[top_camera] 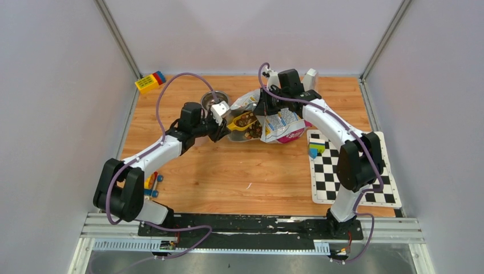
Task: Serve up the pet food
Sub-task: Collect the pet food from the pet food bag.
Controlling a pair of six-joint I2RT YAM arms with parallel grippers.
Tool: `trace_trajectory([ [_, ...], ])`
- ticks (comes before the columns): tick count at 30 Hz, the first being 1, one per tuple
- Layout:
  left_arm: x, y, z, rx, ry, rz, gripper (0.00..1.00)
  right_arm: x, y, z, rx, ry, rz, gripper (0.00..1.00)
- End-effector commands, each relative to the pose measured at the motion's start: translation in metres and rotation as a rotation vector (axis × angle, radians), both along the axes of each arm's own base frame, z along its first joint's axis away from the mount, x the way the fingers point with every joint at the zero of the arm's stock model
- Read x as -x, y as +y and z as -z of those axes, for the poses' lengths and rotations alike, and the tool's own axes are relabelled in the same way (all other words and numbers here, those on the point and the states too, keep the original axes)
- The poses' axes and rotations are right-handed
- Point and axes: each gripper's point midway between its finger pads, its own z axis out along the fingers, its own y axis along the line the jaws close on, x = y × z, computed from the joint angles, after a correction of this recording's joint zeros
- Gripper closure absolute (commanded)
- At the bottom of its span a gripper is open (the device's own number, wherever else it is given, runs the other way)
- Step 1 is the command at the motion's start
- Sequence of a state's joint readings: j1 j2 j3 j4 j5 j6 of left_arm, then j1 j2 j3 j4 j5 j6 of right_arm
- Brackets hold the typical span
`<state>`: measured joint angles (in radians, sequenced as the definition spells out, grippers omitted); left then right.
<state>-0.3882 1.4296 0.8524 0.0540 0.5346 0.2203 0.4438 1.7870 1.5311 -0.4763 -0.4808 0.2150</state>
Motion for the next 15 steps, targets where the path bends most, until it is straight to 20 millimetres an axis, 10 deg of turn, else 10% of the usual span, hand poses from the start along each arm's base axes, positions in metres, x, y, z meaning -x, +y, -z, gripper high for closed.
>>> trace_trajectory([
  [1, -0.024, -0.005, -0.046, -0.006, -0.191, -0.06, 1.0, 0.002, 0.006, -0.028, -0.046, -0.035, -0.031, 1.0],
  [9, -0.024, -0.018, -0.103, 0.198, -0.187, -0.032, 1.0, 0.004, 0.004, -0.029, -0.038, -0.046, -0.031, 1.0],
  [15, -0.014, -0.026, -0.098, 0.228, -0.121, 0.022, 1.0, 0.005, 0.006, -0.027, -0.043, -0.034, -0.038, 1.0],
])
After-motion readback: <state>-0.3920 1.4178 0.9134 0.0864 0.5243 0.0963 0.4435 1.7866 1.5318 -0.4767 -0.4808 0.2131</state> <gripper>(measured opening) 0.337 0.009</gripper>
